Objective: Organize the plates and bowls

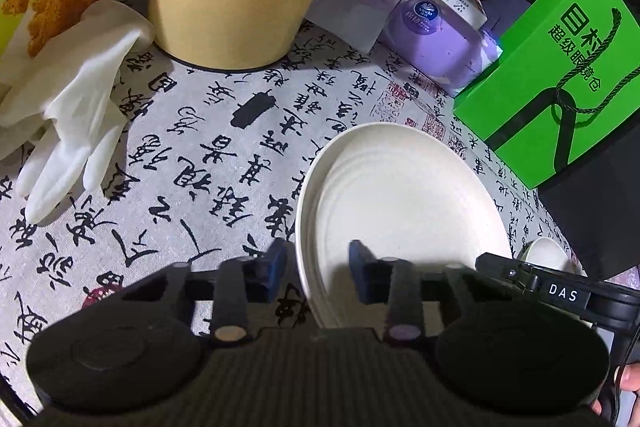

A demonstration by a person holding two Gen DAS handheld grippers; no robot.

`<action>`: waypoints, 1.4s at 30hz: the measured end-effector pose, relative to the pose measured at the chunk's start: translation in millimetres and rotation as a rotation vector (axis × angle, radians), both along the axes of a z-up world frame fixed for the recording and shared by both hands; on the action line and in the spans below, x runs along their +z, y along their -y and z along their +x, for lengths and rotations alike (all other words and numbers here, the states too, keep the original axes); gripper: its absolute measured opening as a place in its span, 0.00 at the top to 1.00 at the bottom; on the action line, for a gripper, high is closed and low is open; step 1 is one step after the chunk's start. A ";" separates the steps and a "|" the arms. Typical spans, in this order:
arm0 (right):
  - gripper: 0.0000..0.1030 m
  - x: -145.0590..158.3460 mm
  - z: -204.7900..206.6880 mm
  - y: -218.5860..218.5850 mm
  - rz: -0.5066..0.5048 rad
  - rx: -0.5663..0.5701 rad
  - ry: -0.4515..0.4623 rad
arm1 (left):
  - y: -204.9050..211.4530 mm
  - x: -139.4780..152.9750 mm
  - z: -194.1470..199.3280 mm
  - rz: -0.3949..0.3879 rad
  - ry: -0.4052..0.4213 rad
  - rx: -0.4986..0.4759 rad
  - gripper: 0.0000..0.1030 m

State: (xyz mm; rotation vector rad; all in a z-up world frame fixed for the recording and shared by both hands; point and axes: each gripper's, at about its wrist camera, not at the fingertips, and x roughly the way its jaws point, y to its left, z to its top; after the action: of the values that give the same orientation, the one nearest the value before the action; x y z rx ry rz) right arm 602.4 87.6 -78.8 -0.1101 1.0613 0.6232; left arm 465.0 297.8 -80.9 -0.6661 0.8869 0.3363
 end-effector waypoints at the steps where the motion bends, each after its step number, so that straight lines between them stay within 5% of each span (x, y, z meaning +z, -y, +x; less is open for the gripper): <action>1: 0.84 -0.5 0.4 0.2 -0.001 -0.003 -0.001 | -0.5 -1.0 0.4 -0.007 -0.002 -0.002 0.78; 7: 0.87 -1.3 -1.5 2.0 -0.003 -0.025 -0.002 | 0.2 -1.6 0.5 0.029 -0.019 0.006 0.88; 42: 0.90 27.1 -23.8 8.6 0.018 -0.009 0.106 | 11.1 13.8 -7.9 0.106 0.038 -0.003 0.88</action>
State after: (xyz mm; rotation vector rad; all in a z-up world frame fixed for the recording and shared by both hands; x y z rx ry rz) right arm 578.6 79.0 -51.7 -0.1210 0.9528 0.6124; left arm 457.1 286.7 -67.1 -0.5717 0.8286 0.3641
